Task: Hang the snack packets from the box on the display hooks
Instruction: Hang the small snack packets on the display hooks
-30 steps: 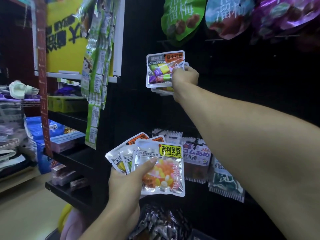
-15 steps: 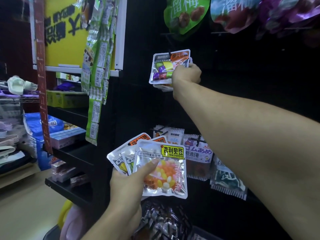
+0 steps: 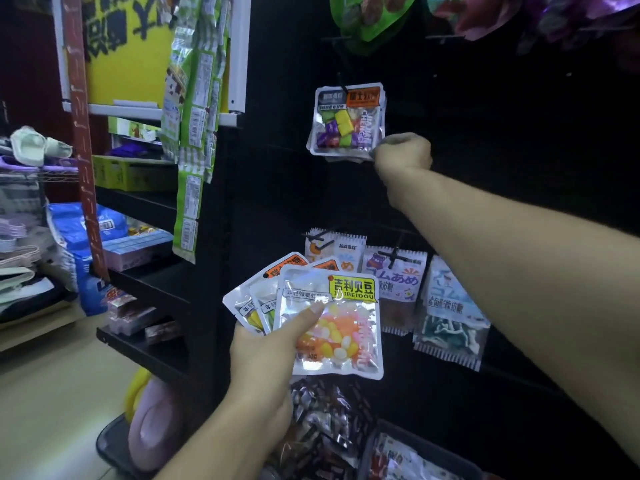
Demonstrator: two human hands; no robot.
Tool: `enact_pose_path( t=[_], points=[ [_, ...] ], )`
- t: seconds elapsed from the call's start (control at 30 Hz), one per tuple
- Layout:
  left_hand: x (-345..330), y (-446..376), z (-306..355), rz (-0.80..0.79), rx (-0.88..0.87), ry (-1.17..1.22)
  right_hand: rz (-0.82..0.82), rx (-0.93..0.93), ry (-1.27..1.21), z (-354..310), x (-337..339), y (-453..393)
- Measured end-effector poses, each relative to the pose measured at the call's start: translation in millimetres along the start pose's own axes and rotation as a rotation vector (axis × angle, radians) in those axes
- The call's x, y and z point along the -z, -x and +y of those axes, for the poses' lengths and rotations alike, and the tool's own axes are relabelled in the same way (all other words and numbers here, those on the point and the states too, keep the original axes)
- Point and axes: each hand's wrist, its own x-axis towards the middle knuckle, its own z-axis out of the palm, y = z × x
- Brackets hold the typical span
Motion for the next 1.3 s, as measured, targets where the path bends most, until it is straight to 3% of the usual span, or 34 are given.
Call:
enact_pose_path(
  t=[0.13, 0.2, 0.4, 0.67, 0.8, 0.97, 1.3],
  points=[
    [-15, 24, -3, -0.029, -0.001, 0.012, -0.225, 0.098, 0.069, 40, 59, 80],
    [-22, 31, -7, -0.013, 0.026, 0.014, -0.255, 0.089, 0.036, 58, 92, 126],
    [-49, 60, -13, -0.011, 0.025, -0.057, -0.358, -0.338, -0.067, 91, 157, 208],
    [-79, 83, -13, -0.062, -0.053, -0.122, -0.183, -0.444, -0.279, 81, 208, 205],
    [-79, 88, -12, -0.073, -0.077, -0.155, -0.036, -0.372, -0.244, 77, 235, 198],
    [-79, 90, -11, -0.099, -0.041, -0.223, -0.041, -0.239, -0.210, 58, 256, 178],
    [-99, 81, -7, -0.137, -0.027, -0.262, 0.007, 0.028, -0.129, -12, 188, 74]
  ],
)
